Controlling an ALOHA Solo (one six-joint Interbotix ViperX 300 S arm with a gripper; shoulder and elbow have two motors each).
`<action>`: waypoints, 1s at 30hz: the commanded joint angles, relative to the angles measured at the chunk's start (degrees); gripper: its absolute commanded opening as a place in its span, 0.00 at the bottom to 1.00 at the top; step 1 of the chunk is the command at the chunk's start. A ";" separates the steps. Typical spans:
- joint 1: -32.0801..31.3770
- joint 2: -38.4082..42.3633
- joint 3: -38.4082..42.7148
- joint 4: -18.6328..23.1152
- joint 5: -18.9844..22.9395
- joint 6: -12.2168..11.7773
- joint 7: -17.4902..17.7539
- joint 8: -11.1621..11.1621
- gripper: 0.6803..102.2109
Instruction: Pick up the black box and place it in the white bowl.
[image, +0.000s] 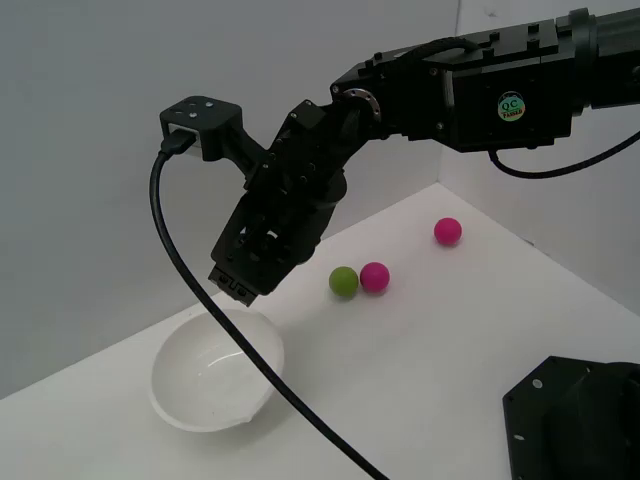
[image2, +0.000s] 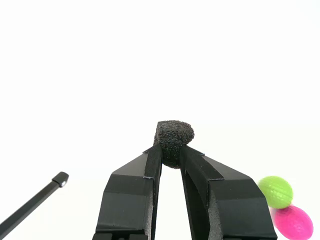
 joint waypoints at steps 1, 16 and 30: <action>-1.41 0.44 0.79 -1.41 -1.76 -1.32 -0.53 -0.79 0.02; -5.01 -2.55 -2.20 -1.41 -1.76 -3.16 -4.75 -0.79 0.02; -5.10 -4.13 -3.78 -1.41 -1.67 -5.10 -5.36 -0.79 0.28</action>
